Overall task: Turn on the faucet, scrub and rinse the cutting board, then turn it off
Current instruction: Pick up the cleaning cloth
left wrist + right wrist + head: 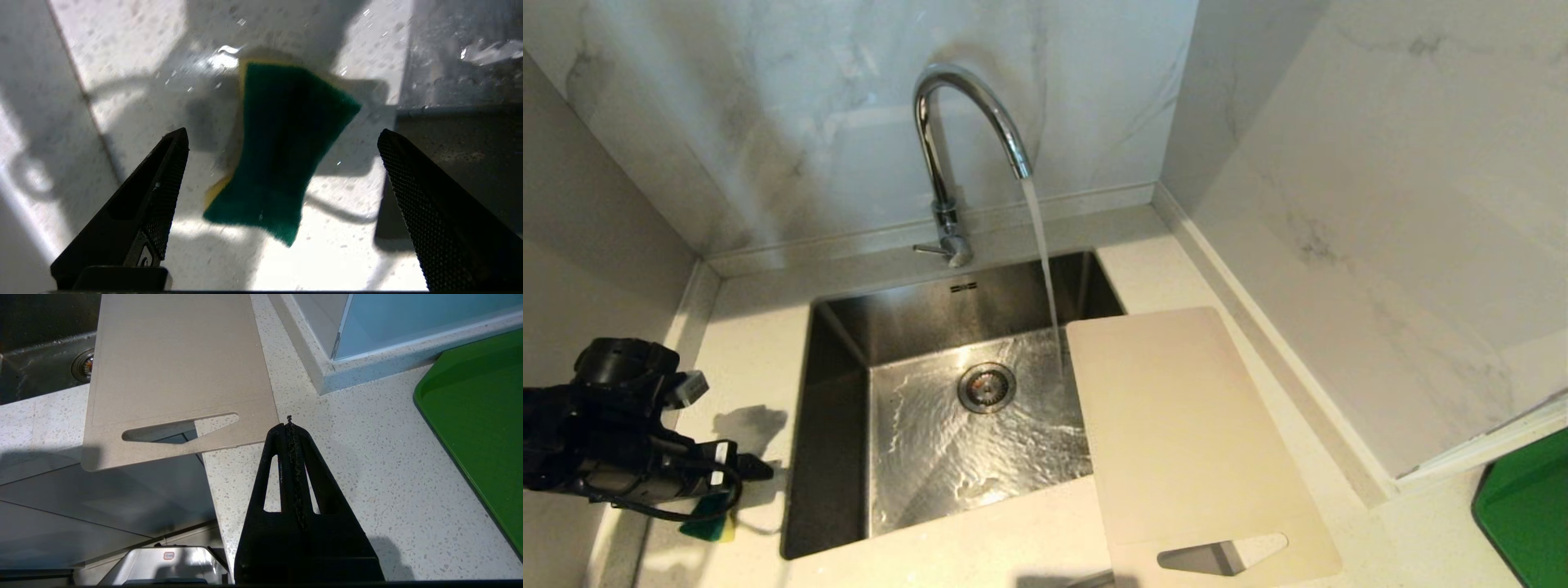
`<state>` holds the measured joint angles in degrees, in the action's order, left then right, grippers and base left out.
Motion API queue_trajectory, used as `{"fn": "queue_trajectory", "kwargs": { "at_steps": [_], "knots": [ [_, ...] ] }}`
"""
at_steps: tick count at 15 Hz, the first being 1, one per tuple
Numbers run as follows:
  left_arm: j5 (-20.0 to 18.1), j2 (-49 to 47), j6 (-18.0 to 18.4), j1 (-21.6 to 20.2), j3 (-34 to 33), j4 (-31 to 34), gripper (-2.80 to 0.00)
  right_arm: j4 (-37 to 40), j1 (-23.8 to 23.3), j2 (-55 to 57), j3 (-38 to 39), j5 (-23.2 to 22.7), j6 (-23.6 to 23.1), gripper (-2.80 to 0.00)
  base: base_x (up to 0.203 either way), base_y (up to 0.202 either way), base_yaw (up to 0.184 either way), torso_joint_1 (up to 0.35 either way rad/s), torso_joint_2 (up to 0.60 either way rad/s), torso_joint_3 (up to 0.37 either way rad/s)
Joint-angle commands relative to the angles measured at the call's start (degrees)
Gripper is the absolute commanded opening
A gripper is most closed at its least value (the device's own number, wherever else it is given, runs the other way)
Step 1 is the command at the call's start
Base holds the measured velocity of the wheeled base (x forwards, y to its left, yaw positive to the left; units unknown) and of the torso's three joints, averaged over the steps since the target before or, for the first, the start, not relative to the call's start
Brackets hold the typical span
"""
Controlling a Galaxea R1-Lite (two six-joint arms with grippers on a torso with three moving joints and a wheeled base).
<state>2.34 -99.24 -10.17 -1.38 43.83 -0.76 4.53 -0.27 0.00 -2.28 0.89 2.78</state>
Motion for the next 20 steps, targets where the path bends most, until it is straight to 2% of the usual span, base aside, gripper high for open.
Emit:
{"fn": "queue_trajectory", "kwargs": {
  "at_steps": [1, 3, 6, 9, 19, 20],
  "knots": [
    [-0.1, -1.9, 0.2, -0.1, 0.1, -0.7, 0.0, 0.0, 0.0, 0.0, 0.0, 0.0, 0.0, -2.8, 0.0, 0.0, 0.0, 0.0, 0.0, 0.0],
    [-0.2, -2.6, 0.2, -0.4, 0.4, -0.8, 0.0, 0.0, 0.0, 0.0, 0.0, 0.0, 0.0, -2.8, 0.0, 0.0, 0.0, 0.0, 0.0, 0.0],
    [-2.3, -2.7, 0.5, -2.7, 1.5, -0.6, 0.0, 0.0, 0.0, 0.0, 0.0, 0.0, 0.0, -2.8, 0.0, 0.0, 0.0, 0.0, 0.0, 0.0],
    [-4.4, -2.7, 2.5, -4.5, 1.5, -0.6, 0.0, 0.0, 0.0, 0.0, 0.0, 0.0, 0.0, -2.8, 0.0, 0.0, 0.0, 0.0, 0.0, 0.0],
    [-4.9, -5.0, 2.6, -4.5, 2.3, -0.7, 0.0, 0.0, 0.0, 0.0, 0.0, 0.0, 0.0, -2.8, 0.0, 0.0, 0.0, 0.0, 0.0, 0.0],
    [-4.9, -5.0, 2.6, -4.5, 2.4, -0.7, -2.8, 0.0, 0.0, 0.0, 0.0, 0.0, 0.0, -2.8, 0.0, 0.0, 0.0, 0.0, 0.0, 0.0]
  ]
}}
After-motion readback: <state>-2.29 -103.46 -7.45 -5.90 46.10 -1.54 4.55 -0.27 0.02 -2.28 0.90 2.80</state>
